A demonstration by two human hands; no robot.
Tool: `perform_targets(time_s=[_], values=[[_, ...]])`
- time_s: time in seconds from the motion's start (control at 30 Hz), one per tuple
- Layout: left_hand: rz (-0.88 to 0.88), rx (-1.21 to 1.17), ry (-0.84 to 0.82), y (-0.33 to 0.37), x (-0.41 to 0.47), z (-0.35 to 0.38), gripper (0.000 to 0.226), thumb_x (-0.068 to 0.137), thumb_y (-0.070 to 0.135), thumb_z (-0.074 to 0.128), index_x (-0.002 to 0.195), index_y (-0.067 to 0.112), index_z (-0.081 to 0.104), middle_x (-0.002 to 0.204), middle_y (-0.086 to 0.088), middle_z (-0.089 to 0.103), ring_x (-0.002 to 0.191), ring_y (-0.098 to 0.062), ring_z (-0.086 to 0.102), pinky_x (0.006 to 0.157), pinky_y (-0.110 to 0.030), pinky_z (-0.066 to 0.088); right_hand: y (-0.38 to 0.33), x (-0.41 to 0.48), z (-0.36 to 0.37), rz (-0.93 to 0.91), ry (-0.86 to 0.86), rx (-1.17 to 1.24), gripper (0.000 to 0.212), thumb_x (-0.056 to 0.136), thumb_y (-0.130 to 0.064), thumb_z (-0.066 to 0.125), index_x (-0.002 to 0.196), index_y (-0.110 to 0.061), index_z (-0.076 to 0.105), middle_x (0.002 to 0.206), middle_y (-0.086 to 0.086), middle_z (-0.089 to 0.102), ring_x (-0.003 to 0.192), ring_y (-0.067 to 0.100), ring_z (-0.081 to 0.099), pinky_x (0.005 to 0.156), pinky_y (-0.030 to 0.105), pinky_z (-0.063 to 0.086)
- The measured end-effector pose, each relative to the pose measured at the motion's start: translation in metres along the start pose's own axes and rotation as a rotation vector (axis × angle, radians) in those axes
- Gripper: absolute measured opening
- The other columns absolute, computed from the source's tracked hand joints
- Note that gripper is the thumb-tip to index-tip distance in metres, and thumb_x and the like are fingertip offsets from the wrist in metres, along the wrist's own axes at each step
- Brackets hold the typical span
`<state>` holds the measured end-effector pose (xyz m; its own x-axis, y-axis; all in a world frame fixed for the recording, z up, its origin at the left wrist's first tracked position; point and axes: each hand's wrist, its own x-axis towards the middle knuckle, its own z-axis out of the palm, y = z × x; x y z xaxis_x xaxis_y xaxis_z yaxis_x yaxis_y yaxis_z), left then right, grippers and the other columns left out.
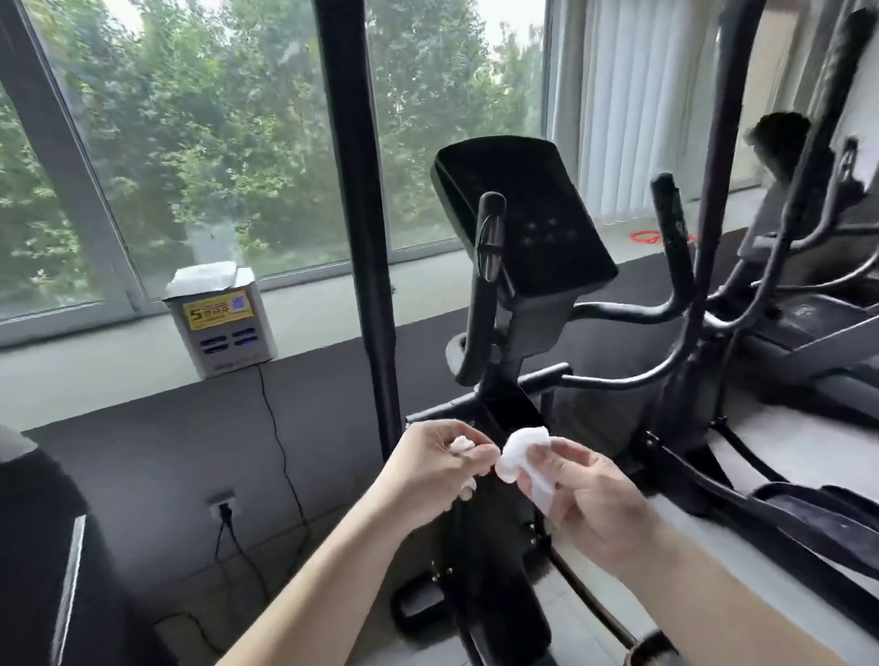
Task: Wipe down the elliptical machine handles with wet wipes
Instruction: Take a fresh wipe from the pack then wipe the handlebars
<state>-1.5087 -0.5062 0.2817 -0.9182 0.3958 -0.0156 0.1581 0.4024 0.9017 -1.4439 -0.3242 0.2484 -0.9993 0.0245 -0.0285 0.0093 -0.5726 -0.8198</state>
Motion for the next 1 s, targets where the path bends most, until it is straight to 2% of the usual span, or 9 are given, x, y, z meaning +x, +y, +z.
perform_targets(time_s=[0.13, 0.23, 0.3, 0.37, 0.47, 0.53, 0.67, 0.9, 1.0], values=[[-0.002, -0.044, 0.1, -0.009, 0.056, -0.009, 0.016, 0.094, 0.025, 0.068, 0.081, 0.017, 0.076, 0.07, 0.003, 0.069, 0.05, -0.006, 0.056, 0.044, -0.017, 0.041, 0.002, 0.051, -0.005, -0.098, 0.324, -0.023, 0.008, 0.094, -0.002, 0.067, 0.101, 0.0, 0.069, 0.084, 0.013, 0.073, 0.08, 0.025, 0.069, 0.086, 0.03, 0.059], [0.026, -0.114, 0.217, -0.015, 0.084, -0.012, 0.013, 0.096, 0.021, 0.069, 0.086, 0.018, 0.078, 0.07, 0.005, 0.072, 0.051, -0.007, 0.058, 0.047, -0.023, 0.05, -0.002, 0.095, -0.002, -0.273, 0.439, -0.328, 0.005, 0.089, -0.013, 0.08, 0.089, -0.011, 0.076, 0.072, 0.01, 0.065, 0.069, 0.027, 0.052, 0.079, 0.037, 0.049], [0.058, -0.108, 0.291, -0.016, 0.1, -0.013, 0.007, 0.096, 0.026, 0.072, 0.093, 0.024, 0.078, 0.073, 0.0, 0.075, 0.054, -0.006, 0.061, 0.056, -0.027, 0.057, -0.007, 0.125, 0.002, -0.485, 0.468, -0.492, 0.009, 0.085, -0.022, 0.086, 0.084, -0.022, 0.077, 0.082, 0.003, 0.07, 0.07, 0.014, 0.06, 0.077, 0.028, 0.051], [0.084, -0.085, 0.35, -0.016, 0.112, -0.01, 0.007, 0.096, 0.03, 0.072, 0.1, 0.028, 0.077, 0.074, 0.004, 0.076, 0.054, -0.005, 0.063, 0.061, -0.026, 0.059, -0.01, 0.149, 0.006, -0.685, 0.396, -0.619, 0.014, 0.085, -0.018, 0.086, 0.08, -0.027, 0.076, 0.101, 0.004, 0.067, 0.083, 0.004, 0.067, 0.078, 0.015, 0.052], [0.086, -0.056, 0.423, -0.013, 0.127, -0.004, 0.017, 0.096, 0.033, 0.071, 0.109, 0.025, 0.078, 0.075, 0.014, 0.075, 0.059, -0.001, 0.065, 0.071, -0.029, 0.059, 0.005, 0.173, -0.005, -0.795, 0.247, -0.766, 0.017, 0.086, 0.003, 0.079, 0.088, -0.014, 0.076, 0.105, -0.007, 0.057, 0.092, 0.001, 0.063, 0.082, 0.009, 0.049], [0.07, -0.043, 0.466, -0.012, 0.13, 0.005, 0.019, 0.096, 0.036, 0.07, 0.11, 0.025, 0.077, 0.079, 0.006, 0.077, 0.059, -0.001, 0.064, 0.064, -0.023, 0.053, 0.018, 0.181, -0.02, -0.848, 0.23, -0.823, 0.021, 0.084, 0.007, 0.079, 0.088, -0.013, 0.076, 0.102, -0.011, 0.055, 0.091, -0.005, 0.058, 0.081, 0.009, 0.046], [0.062, -0.029, 0.533, -0.01, 0.13, 0.026, 0.017, 0.096, 0.039, 0.07, 0.11, 0.031, 0.075, 0.081, -0.003, 0.078, 0.059, -0.009, 0.066, 0.058, -0.022, 0.053, 0.034, 0.199, -0.042, -1.067, 0.087, -0.736, 0.015, 0.078, 0.012, 0.082, 0.085, 0.001, 0.076, 0.099, 0.003, 0.055, 0.095, -0.006, 0.06, 0.079, 0.01, 0.05], [0.108, 0.183, 0.804, -0.004, 0.141, 0.059, 0.004, 0.088, 0.031, 0.08, 0.09, 0.035, 0.08, 0.084, 0.006, 0.076, 0.076, -0.011, 0.072, 0.076, -0.036, 0.059, 0.047, 0.224, -0.066, -1.075, -0.012, -0.582, 0.015, 0.083, 0.015, 0.079, 0.086, 0.0, 0.079, 0.093, 0.008, 0.06, 0.087, 0.013, 0.064, 0.076, 0.021, 0.052], [0.136, 0.328, 0.848, -0.001, 0.143, 0.063, 0.008, 0.088, 0.034, 0.08, 0.086, 0.041, 0.077, 0.083, 0.01, 0.075, 0.076, -0.008, 0.072, 0.074, -0.031, 0.059, 0.052, 0.236, -0.074, -1.089, -0.086, -0.511, 0.016, 0.082, 0.02, 0.076, 0.086, 0.005, 0.077, 0.093, 0.012, 0.061, 0.088, 0.015, 0.065, 0.079, 0.021, 0.051]])
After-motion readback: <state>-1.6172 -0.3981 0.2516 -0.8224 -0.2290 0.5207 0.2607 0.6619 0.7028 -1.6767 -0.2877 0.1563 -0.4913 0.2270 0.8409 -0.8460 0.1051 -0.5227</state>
